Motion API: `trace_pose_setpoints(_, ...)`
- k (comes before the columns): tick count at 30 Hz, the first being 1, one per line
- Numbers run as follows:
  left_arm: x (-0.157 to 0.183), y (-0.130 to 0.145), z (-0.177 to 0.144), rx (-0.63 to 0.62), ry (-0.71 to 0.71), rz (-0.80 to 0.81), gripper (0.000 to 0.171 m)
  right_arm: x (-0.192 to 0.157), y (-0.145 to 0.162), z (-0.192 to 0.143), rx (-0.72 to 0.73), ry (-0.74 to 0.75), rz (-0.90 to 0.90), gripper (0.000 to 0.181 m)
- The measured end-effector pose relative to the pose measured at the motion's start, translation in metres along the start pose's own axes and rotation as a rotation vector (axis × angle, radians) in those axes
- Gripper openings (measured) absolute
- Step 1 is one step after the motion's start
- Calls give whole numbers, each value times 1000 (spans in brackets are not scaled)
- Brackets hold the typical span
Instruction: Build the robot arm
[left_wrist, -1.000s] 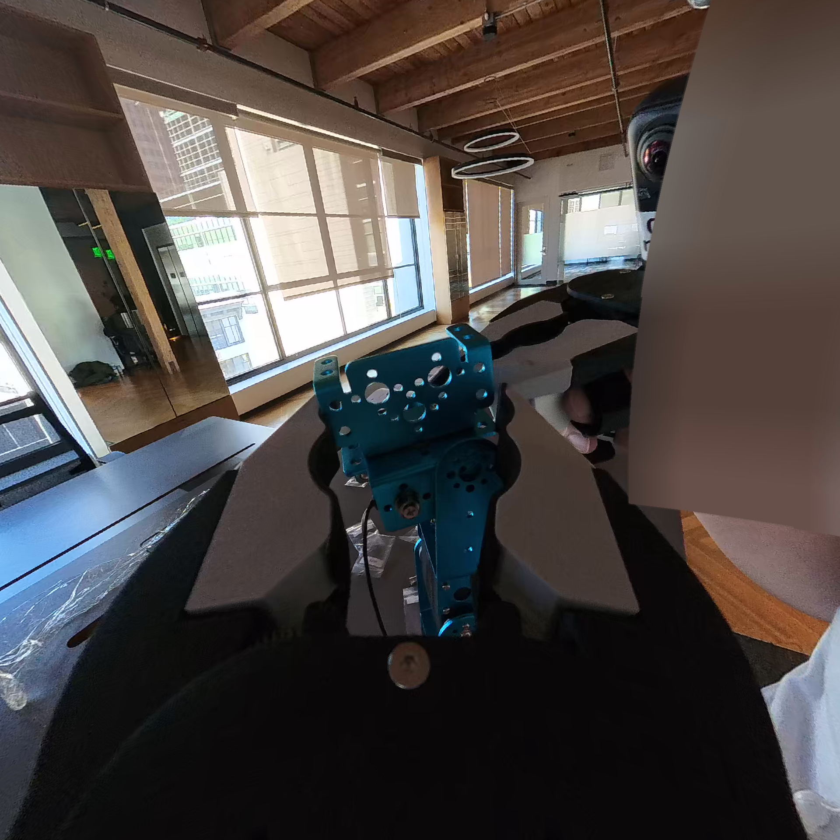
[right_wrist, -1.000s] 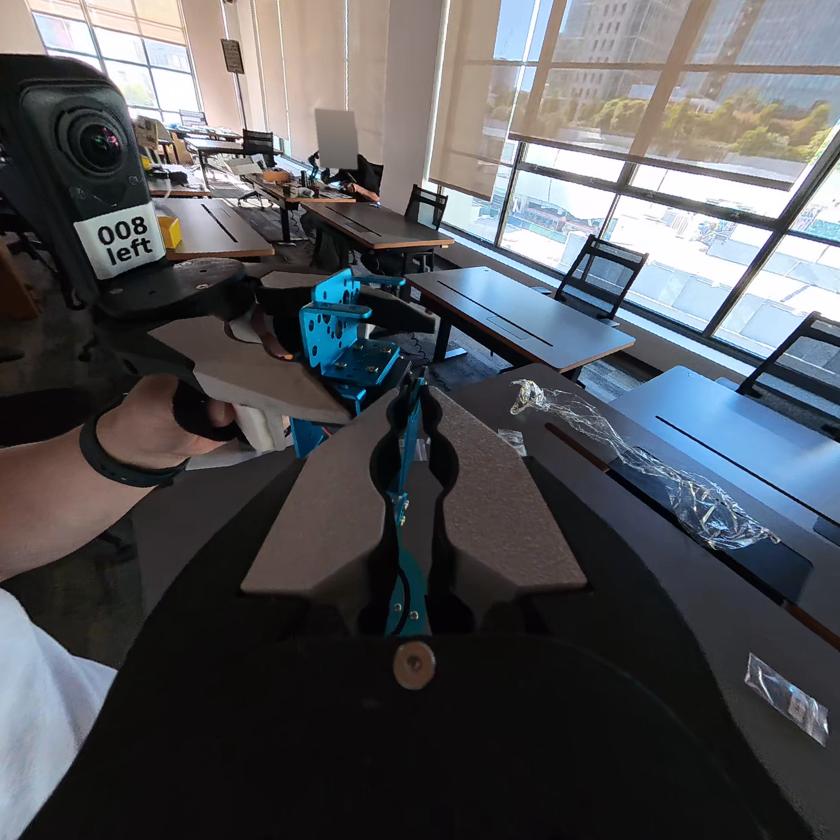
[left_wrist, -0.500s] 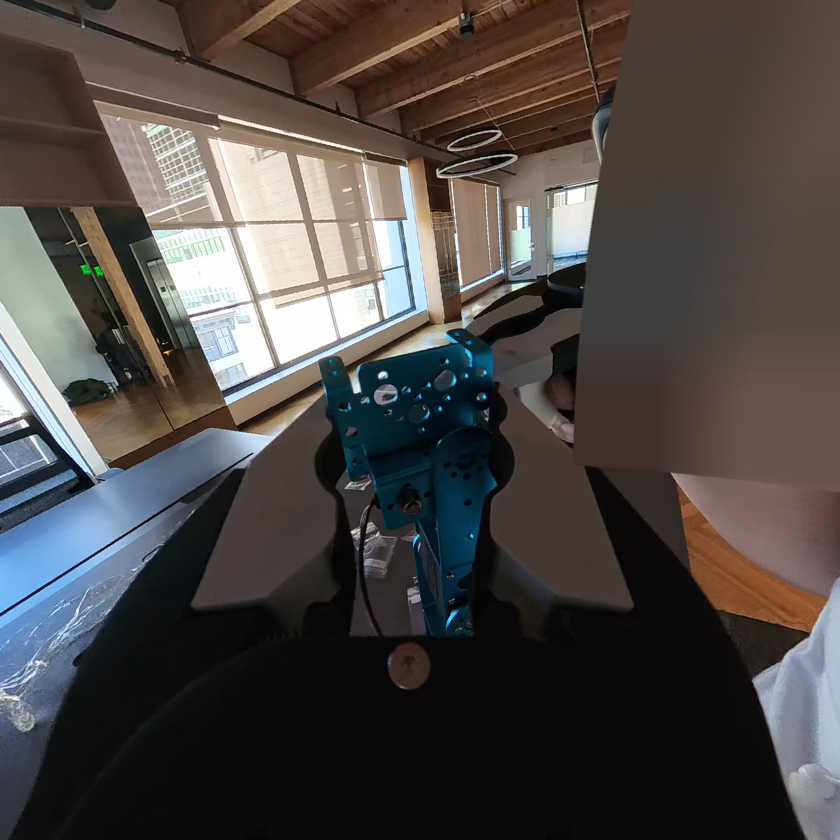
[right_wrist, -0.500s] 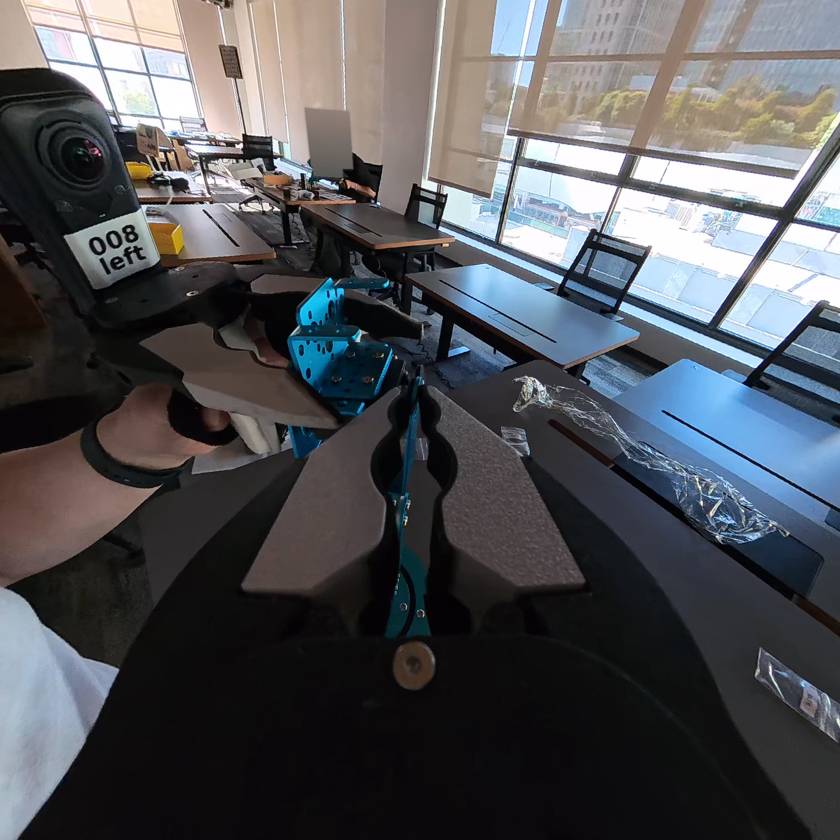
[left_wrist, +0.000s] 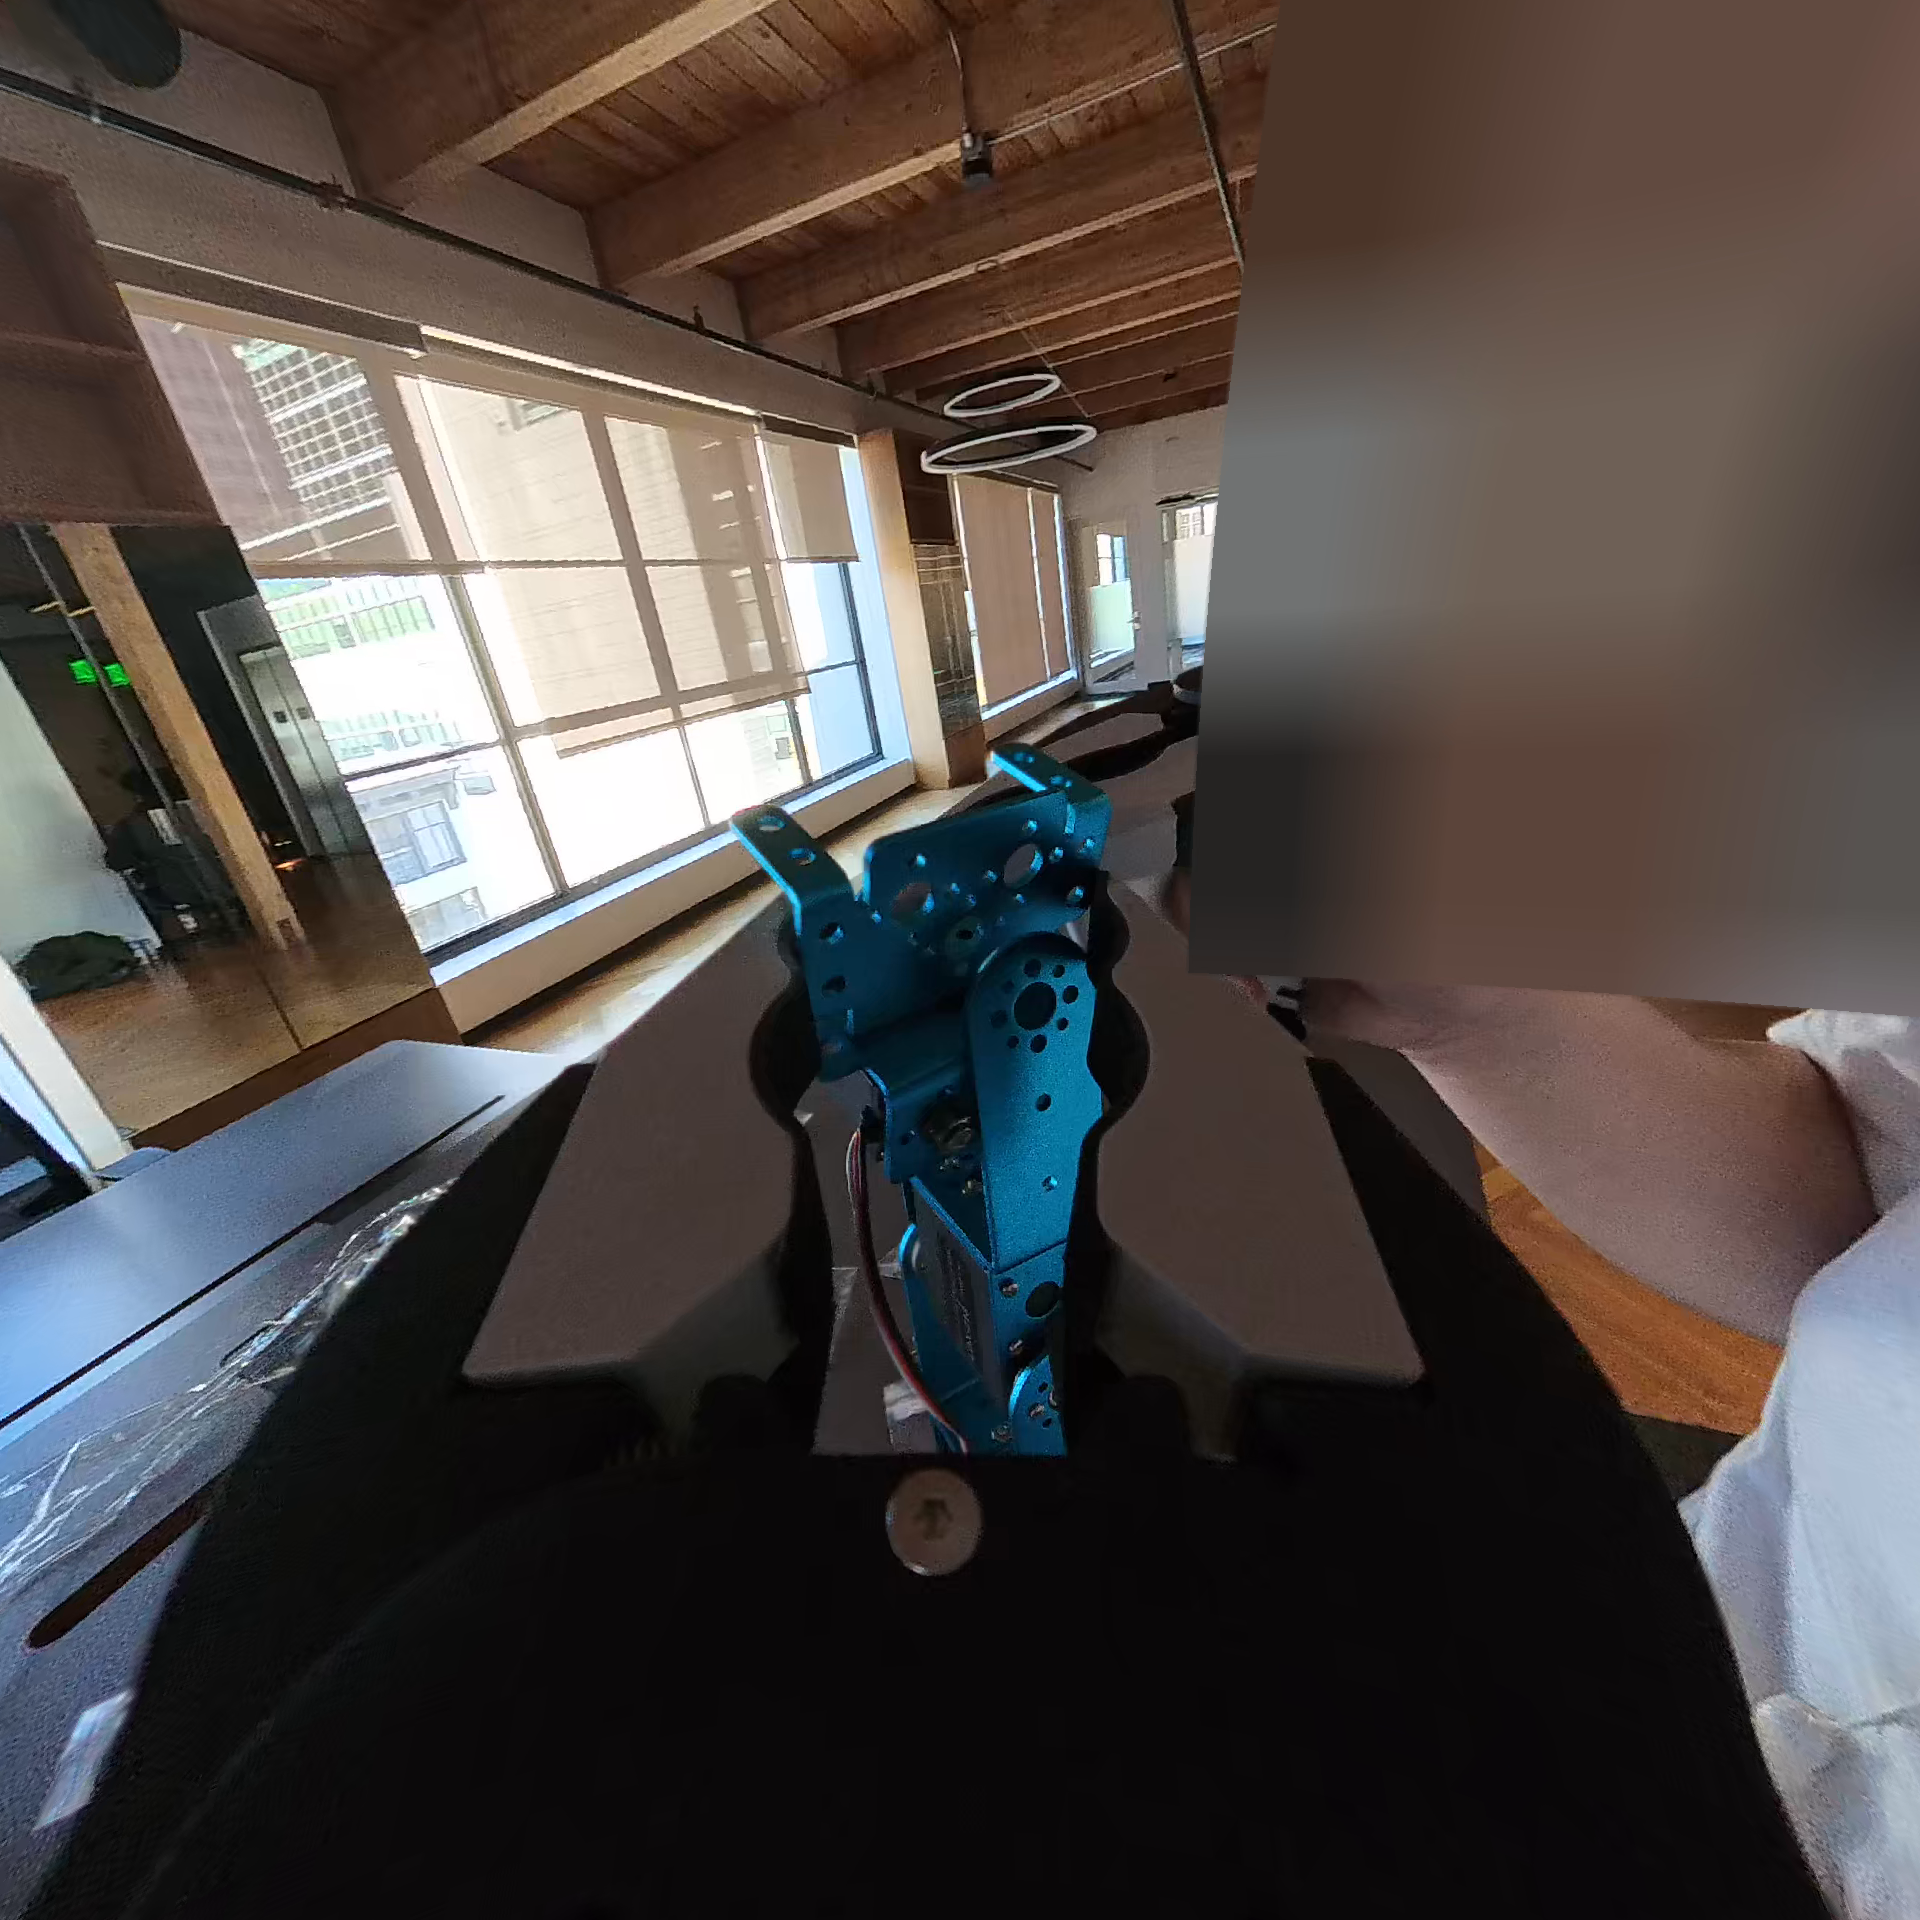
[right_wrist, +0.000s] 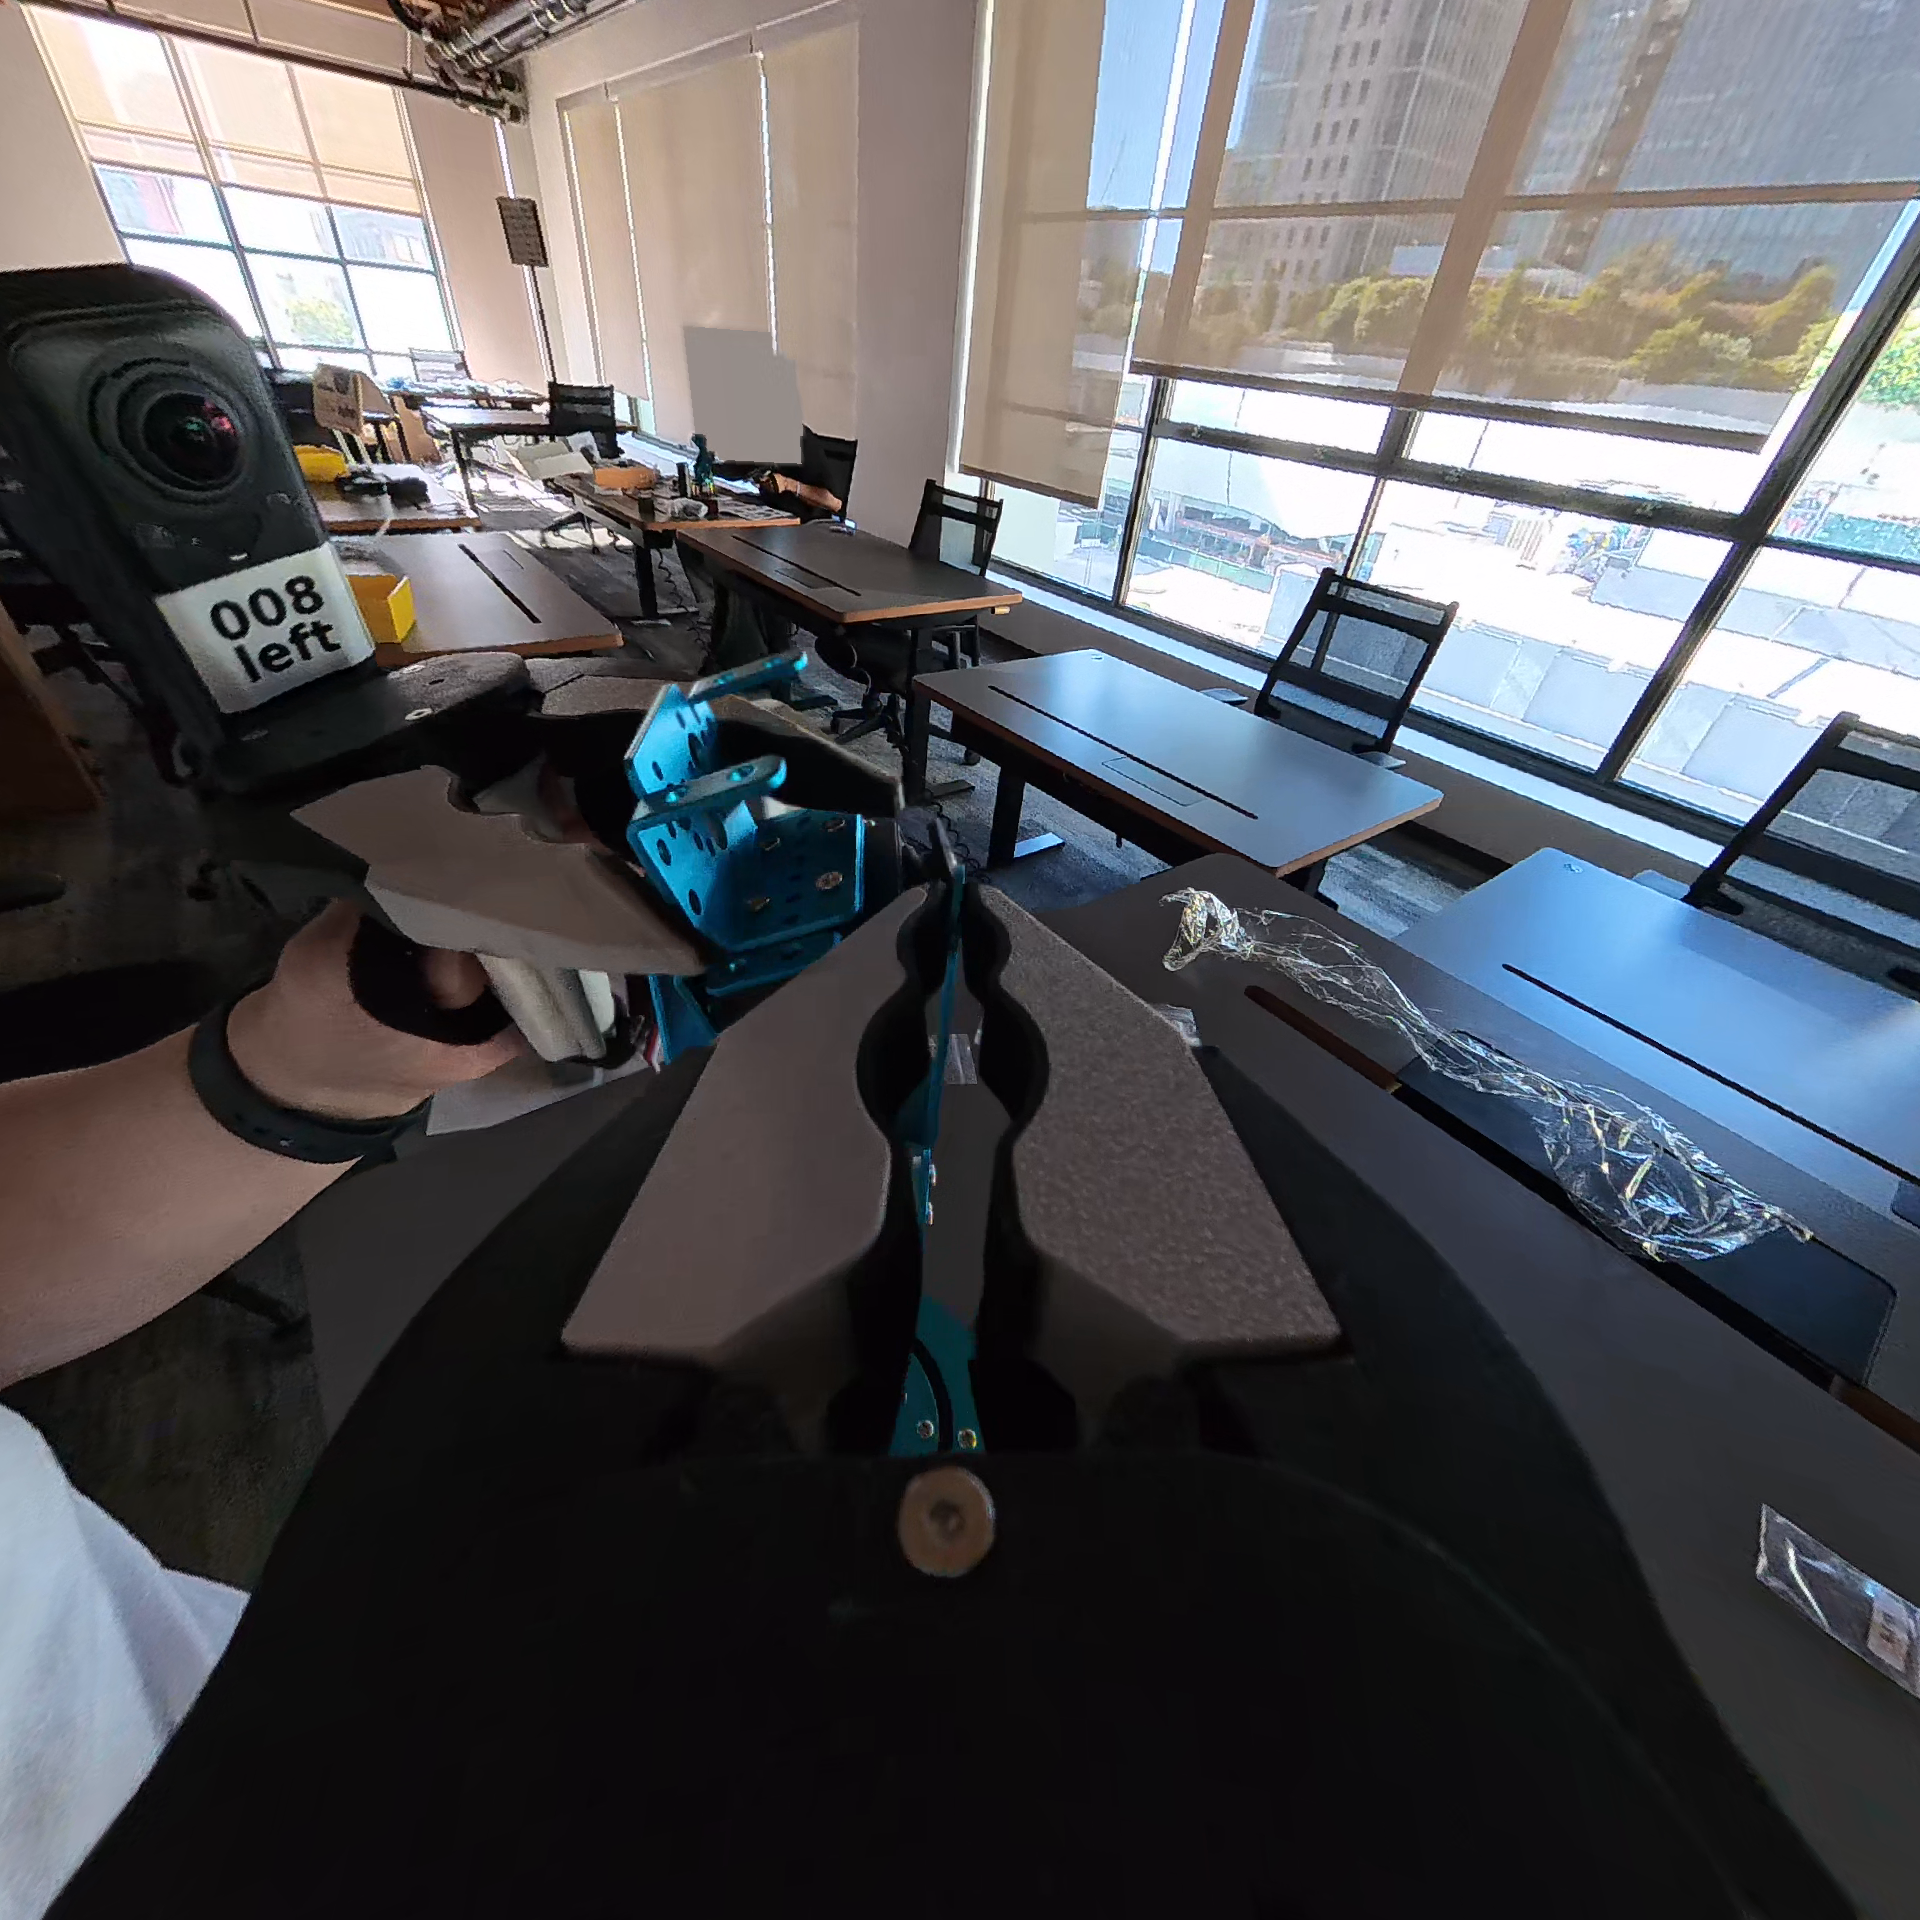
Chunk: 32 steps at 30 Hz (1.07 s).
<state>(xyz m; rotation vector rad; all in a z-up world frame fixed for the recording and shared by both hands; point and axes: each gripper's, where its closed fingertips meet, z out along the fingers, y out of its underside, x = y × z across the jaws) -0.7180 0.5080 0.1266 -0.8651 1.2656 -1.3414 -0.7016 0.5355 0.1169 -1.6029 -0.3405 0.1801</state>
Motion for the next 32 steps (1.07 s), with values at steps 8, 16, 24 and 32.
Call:
trace_pose_setpoints(8,1,-14,-12,87,151,-109,2,0,1,-3,23,-41,49,2)
trace_pose_setpoints(16,10,4,-9,-15,412,-113,0,1,0,-3,41,-86,99,2)
trace_pose_setpoints(24,12,-14,-10,94,551,-205,0,1,0,-1,61,-133,175,2)
trace_pose_setpoints(32,13,-14,-13,95,716,-323,0,1,0,-1,78,-128,109,3)
